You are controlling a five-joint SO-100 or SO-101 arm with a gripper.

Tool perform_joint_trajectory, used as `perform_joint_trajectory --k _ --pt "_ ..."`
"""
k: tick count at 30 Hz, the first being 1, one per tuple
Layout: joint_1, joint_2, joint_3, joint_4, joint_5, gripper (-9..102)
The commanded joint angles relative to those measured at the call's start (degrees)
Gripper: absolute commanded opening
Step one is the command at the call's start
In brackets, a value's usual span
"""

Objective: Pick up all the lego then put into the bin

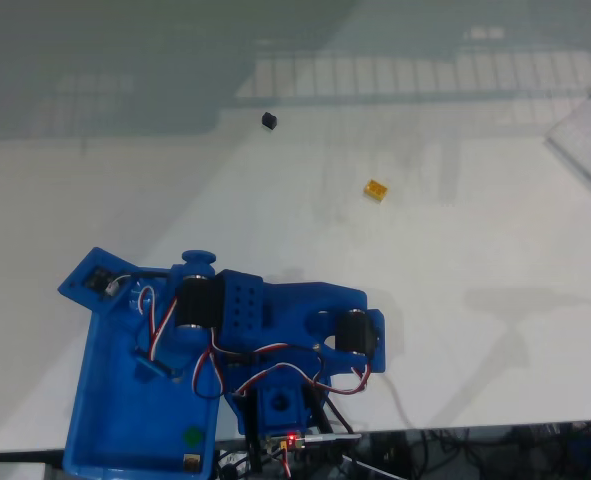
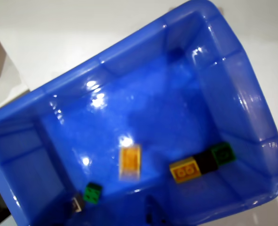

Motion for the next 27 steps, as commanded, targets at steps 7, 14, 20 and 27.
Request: perform_joint_trajectory --k 7,14,20,27 --pt "0.2 -0.1 -0.7 0.2 0.3 27" --pt "9.0 -2.5 -3.0 -1.4 -2.7 27" --pt "35.9 -8.7 -4.1 -13.3 -12.3 27" --pt "64.1 -19.2 -2.0 -38.8 -21.1 27"
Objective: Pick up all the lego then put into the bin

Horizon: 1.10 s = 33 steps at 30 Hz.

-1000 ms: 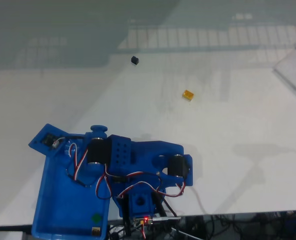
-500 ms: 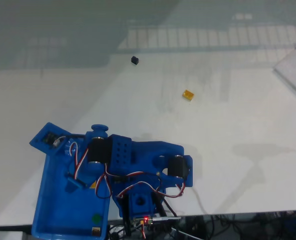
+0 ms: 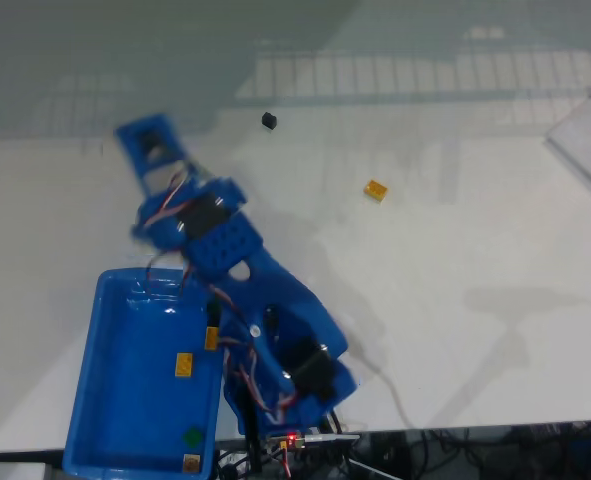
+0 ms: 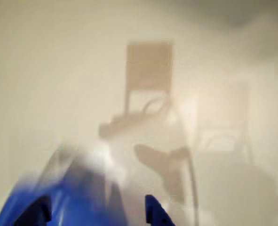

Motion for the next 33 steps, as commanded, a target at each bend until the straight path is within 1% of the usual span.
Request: perform_joint_trajectory --k 1,4,7,12,16,18,24,33 --pt "12.1 -3.4 -1.1 -11.5 -3.2 27" --pt "18.5 -9.0 -0.6 -21.1 -2.7 27" --pt "22.9 -14.5 -0.7 -27.9 -0.2 27" --pt "28.0 -23.6 -1.2 -37.1 1.8 27" --pt "30.9 -30.3 -2.4 -42.7 4.0 27" --pt "32.2 -33.8 -4.3 -43.9 6.2 27" --pt "35.2 -44.7 -13.3 -43.8 14.9 27" --pt "34.0 -56.8 -25.7 -41.3 19.0 27"
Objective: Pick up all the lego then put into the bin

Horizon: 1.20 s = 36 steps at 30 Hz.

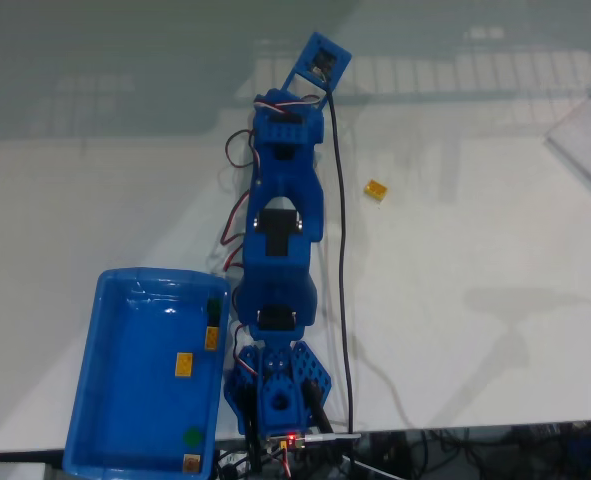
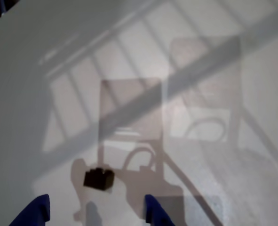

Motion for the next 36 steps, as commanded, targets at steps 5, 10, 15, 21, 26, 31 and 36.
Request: perform_joint_trajectory --k 5,10,15,21,26,31,36 --pt "-2.3 -5.3 -10.9 3.5 2.0 27" --pt "-3.1 -10.0 -15.1 5.7 1.5 27" --pt "-3.9 -12.2 -16.3 6.5 1.1 27" --pt "-4.2 -14.3 -18.5 7.6 1.1 27" --pt "-4.1 -15.8 -20.3 8.8 0.9 26" --pt "-4.1 -16.9 -21.8 9.8 0.6 25" --pt "-4.1 -17.7 -22.5 10.3 0.3 20"
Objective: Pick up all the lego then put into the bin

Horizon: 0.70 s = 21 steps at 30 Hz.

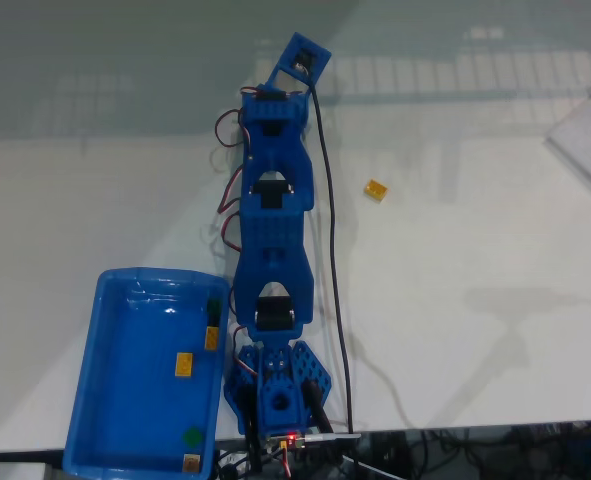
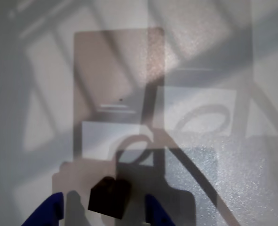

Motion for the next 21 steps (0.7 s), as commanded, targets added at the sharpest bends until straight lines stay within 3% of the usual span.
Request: perform_joint_trajectory --k 1,21 --pt "-0.4 0.3 -3.9 0.2 -0.9 19" --pt "-0.6 -1.9 -5.9 1.8 -2.5 13"
